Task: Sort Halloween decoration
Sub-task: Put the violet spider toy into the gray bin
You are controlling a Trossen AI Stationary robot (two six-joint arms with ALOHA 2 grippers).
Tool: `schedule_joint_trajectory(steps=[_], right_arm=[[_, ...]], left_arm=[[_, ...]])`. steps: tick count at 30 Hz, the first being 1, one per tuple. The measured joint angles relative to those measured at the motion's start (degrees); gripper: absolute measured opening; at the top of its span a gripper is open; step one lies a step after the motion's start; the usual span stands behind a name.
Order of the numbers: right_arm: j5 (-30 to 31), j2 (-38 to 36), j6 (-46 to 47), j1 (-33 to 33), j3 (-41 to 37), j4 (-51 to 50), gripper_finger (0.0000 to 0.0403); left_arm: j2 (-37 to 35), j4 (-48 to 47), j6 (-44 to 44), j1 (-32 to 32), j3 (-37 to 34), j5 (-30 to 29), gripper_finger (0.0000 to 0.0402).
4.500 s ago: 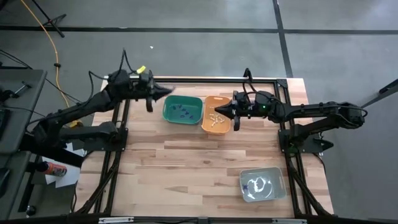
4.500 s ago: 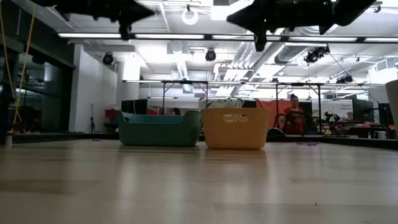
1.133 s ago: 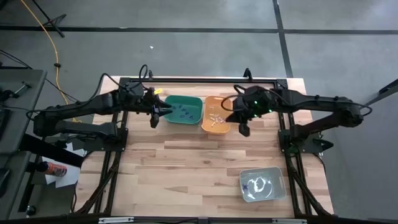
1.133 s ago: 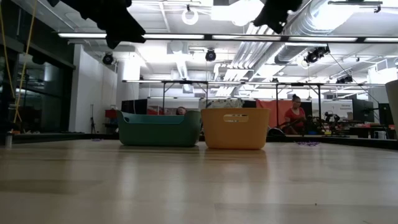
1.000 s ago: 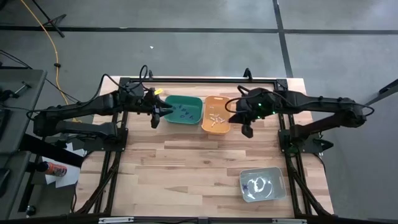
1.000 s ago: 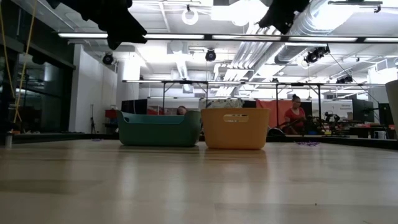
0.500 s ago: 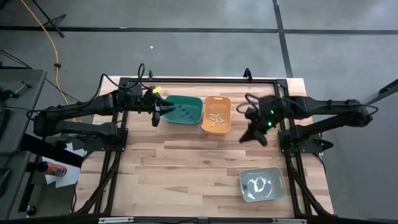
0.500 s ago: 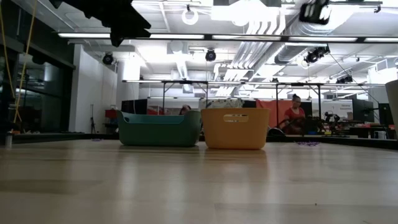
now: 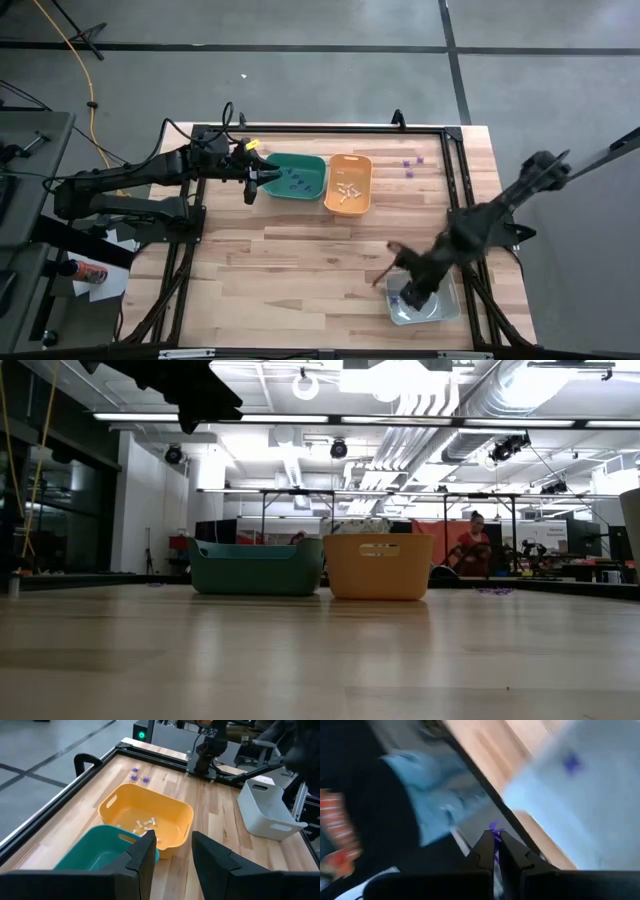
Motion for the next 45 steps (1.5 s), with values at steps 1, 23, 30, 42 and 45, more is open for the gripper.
schedule_joint_trajectory(steps=[1, 23, 30, 42, 45], right_arm=[[-1.51, 2.07, 2.05, 0.86, 0.0, -0.21, 0.0], [15.79, 19.82, 34.91, 4.49, 0.0, -7.52, 0.0], [15.85, 19.84, 34.57, 4.51, 0.0, -7.47, 0.0005], [14.21, 15.61, 27.19, 4.53, 0.02, -8.03, 0.0147], [12.77, 10.42, 22.28, 4.96, 0.03, -9.48, 0.0158]], left_arm=[[0.0, -0.02, -0.07, 0.0, 0.0, 0.0, 0.0118], [0.0, -0.02, -0.42, -0.02, 0.0, 0.0, 0.0118], [0.0, -0.02, -0.39, -0.02, 0.0, 0.0, 0.0118], [0.0, -0.02, -0.44, -0.02, 0.0, 0.0, 0.0118], [0.0, 0.0, -0.44, -0.02, 0.0, 0.0, 0.0118]])
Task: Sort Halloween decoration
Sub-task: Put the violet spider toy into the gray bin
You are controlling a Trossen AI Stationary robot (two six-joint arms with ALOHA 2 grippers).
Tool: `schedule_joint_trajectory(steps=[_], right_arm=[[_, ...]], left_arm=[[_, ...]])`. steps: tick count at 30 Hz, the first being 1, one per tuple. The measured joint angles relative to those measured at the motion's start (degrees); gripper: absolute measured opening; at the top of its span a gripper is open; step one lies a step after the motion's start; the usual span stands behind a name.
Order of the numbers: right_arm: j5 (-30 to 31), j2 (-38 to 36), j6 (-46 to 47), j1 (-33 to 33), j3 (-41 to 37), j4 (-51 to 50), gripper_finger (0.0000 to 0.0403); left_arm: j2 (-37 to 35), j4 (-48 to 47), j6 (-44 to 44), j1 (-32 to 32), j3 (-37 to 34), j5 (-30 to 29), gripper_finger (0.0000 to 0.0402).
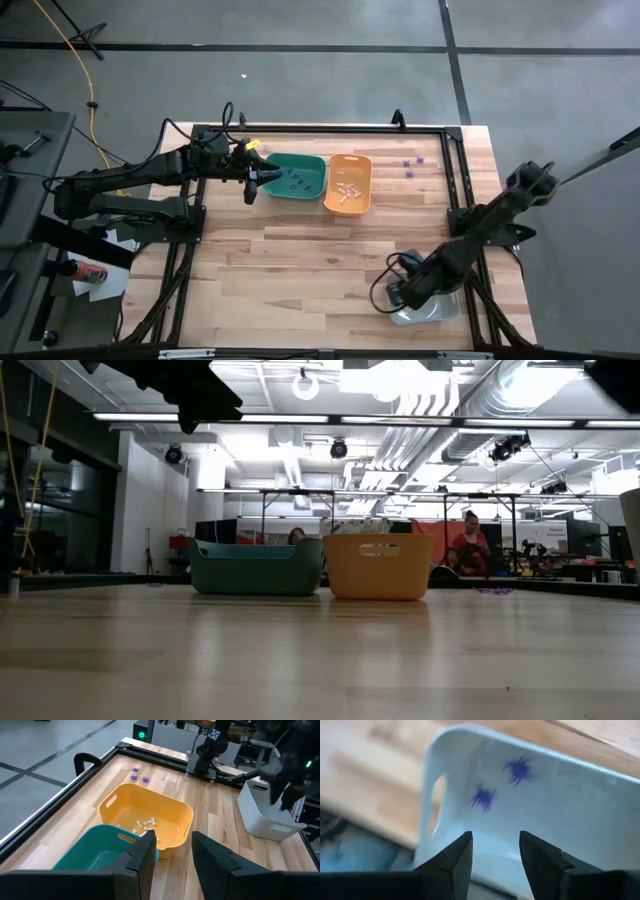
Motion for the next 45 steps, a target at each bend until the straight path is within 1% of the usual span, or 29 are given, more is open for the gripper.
schedule_joint_trajectory(steps=[2, 5, 8, 10, 12, 14, 16, 18, 20, 23, 26, 28, 30, 32, 34, 37, 39, 41, 43, 45], right_arm=[[-0.42, -4.39, -3.9, 0.39, 0.01, -0.23, 0.016], [1.66, -11.43, -10.66, 0.45, 0.05, 0.15, 0.016], [8.04, -17.17, -17.42, -1.8, 0.1, 0.08, 0.0161], [13.43, -19.67, -22.37, -4.67, 0.1, -0.04, 0.0161], [17.63, -20.7, -28.41, -8.96, 0.12, -0.26, 0.0161], [19.67, -20.62, -36.67, -14.29, 0.12, 0.3, 0.0161], [20.04, -19.91, -47.52, -20.07, 0.12, 3.43, 0.0161], [19.53, -18.64, -58.74, -26.03, 0.12, 8.82, 0.0161], [18.66, -17.31, -68.77, -32.07, 0.1, 16.29, 0.016], [16.01, -15.68, -80.5, -40.2, 0.1, 29.0, 0.016], [9.82, -14.7, -89.43, -46.61, 0.1, 42.47, 0.016], [3.99, -14.36, -92.87, -49.8, 0.1, 50.07, 0.016], [-1.34, -14.22, -95.2, -52.19, 0.1, 54.77, 0.016], [-4.18, -14.22, -96.33, -53.81, 0.1, 57.08, 0.016], [-5.38, -14.21, -96.79, -54.71, 0.1, 57.0, 0.0155], [-6.28, -14.2, -98.02, -55.12, 0.1, 56.03, 0.0132], [-6.41, -14.2, -99.38, -54.92, 0.09, 54.73, 0.0106], [-6.43, -14.18, -99.92, -54.61, 0.08, 53.95, 0.0072], [-6.44, -14.18, -99.93, -54.43, 0.08, 54.05, 0.0031], [-6.44, -14.18, -99.95, -54.12, 0.08, 54.02, 0.0009]], left_arm=[[0.02, -0.02, 0.01, 0.0, 0.0, 0.0, 0.0118], [0.02, 0.0, 0.02, 0.0, 0.0, 0.0, 0.0118], [0.02, 0.0, 0.02, 0.0, 0.0, 0.0, 0.0118], [0.02, 0.02, 0.02, 0.0, 0.0, 0.0, 0.0118], [0.02, 0.64, 0.02, 0.0, 0.0, 0.0, 0.0118], [0.02, 2.48, -0.75, 0.0, -0.02, 0.01, 0.0118], [0.0, 4.56, -2.53, -0.04, -0.02, 0.18, 0.0118], [0.0, 6.99, -3.45, -0.06, -0.02, 0.57, 0.0118], [0.0, 9.21, -3.5, -0.07, -0.02, 0.72, 0.0118], [0.0, 12.18, -3.52, -0.07, -0.02, 0.75, 0.0118], [0.0, 15.79, -4.05, -0.07, -0.02, 0.91, 0.0118], [0.02, 18.62, -4.73, -0.02, -0.02, 2.07, 0.0118], [0.33, 21.34, -4.97, -0.03, -0.02, 3.72, 0.0118], [0.48, 22.82, -4.99, -0.07, -0.02, 5.76, 0.0117], [0.62, 24.03, -4.34, -0.1, -0.02, 6.61, 0.0117], [1.21, 24.11, -3.6, -0.18, -0.02, 7.74, 0.0117], [1.44, 24.13, -2.72, -0.22, -0.02, 8.15, 0.0113], [1.84, 24.18, -1.92, -0.42, -0.02, 8.15, 0.0098], [2.3, 23.98, -0.68, -0.46, -0.02, 8.15, 0.0073], [2.38, 24.04, 0.56, -0.45, -0.02, 8.15, 0.0039]])
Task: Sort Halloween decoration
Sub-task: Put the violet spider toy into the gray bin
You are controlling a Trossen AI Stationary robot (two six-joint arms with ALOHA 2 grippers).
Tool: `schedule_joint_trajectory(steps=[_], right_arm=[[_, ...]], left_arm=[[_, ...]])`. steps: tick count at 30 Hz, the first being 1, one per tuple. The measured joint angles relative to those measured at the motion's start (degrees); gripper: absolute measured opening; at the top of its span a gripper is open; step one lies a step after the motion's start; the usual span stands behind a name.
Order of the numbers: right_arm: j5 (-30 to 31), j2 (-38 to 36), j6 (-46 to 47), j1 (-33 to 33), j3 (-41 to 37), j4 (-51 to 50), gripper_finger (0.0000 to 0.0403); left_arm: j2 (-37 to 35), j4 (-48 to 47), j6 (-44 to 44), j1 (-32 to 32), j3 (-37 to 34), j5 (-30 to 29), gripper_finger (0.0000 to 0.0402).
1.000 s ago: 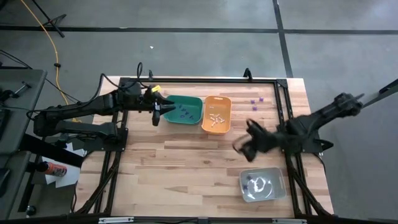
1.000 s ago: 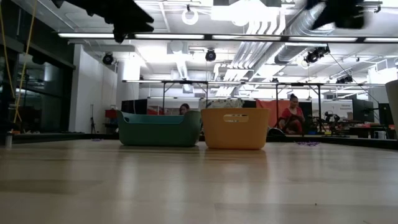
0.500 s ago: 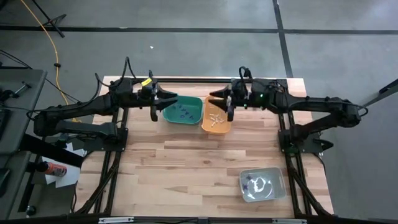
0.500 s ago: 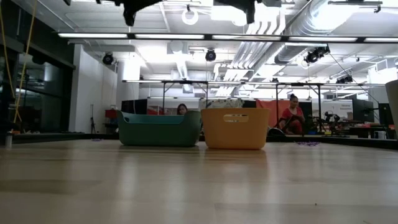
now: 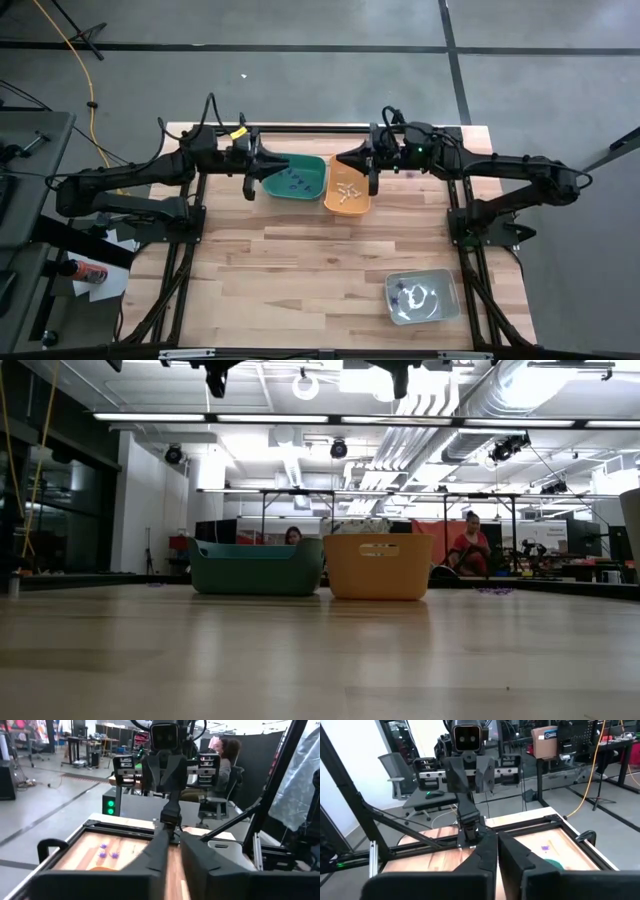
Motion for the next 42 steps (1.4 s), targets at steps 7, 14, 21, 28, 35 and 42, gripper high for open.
schedule_joint_trajectory(steps=[7, 14, 21, 28, 35, 42], right_arm=[[0.0, 0.0, -0.24, 1.61, 0.0, 0.07, 0.0003], [0.01, 0.0, -1.49, 3.38, 0.0, 0.07, 0.0002], [0.01, 0.0, -2.05, 3.41, 0.0, -1.26, 0.0001], [6.32, 0.0, -1.99, 3.31, 0.0, -8.71, 0.0], [27.54, 0.16, 12.24, -1.46, 0.0, -37.11, 0.0], [30.54, 4.67, 29.56, -10.1, -0.07, -66.37, 0.0]], left_arm=[[-0.02, 0.03, 2.22, 0.02, 0.0, 0.02, 0.0006], [-0.02, 0.05, 2.95, 0.02, 0.0, 0.04, 0.0002], [-0.02, 0.03, 2.95, 0.02, 0.0, 0.04, 0.0001], [-0.02, 0.03, 2.52, 0.02, 0.0, 0.04, 0.0], [-0.02, 0.03, 2.41, 0.02, 0.0, 0.04, 0.0], [-0.02, -0.67, 2.43, 0.06, 0.0, 0.01, 0.0]])
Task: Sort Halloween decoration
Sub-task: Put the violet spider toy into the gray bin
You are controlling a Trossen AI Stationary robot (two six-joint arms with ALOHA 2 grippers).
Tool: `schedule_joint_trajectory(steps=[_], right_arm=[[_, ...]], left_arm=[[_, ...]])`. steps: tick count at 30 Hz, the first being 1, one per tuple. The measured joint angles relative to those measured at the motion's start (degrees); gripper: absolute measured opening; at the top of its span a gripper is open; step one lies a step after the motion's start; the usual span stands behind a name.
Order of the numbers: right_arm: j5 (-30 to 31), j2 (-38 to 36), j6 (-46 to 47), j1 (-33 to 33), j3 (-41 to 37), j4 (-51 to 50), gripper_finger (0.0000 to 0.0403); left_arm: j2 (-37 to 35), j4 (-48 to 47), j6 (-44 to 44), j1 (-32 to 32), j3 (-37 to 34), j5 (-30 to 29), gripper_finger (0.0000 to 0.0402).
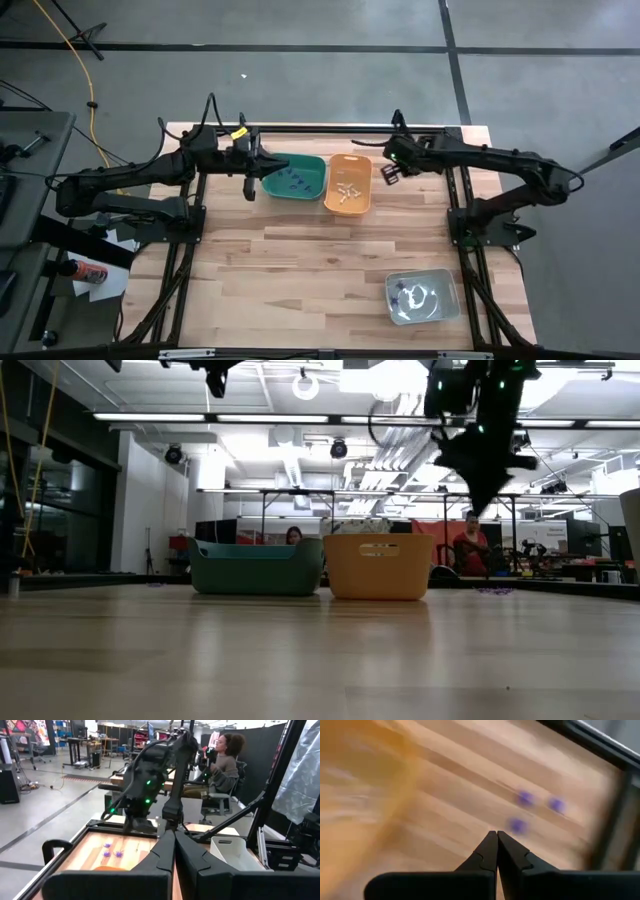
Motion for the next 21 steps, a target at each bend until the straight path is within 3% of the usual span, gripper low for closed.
schedule_joint_trajectory(steps=[4, 9, 16, 21], right_arm=[[4.57, 3.5, 6.91, -2.44, 0.0, -4.24, 0.0], [3.76, 7.65, 4.28, -5.46, -0.3, -3.5, 0.0], [-8.5, 3.75, 3.03, -13.18, -14.72, 10.05, 0.0], [-10.16, 1.6, 5.35, -16.87, -20.68, 18.62, 0.0]], left_arm=[[0.0, -2.04, -0.12, -0.02, 0.0, -0.32, 0.0], [0.0, -4.38, -1.56, -0.02, 0.0, -0.45, 0.0], [0.0, -4.2, -1.51, -0.02, 0.0, -0.53, 0.0], [0.0, -4.01, -1.44, 0.04, 0.0, -0.9, 0.0]])
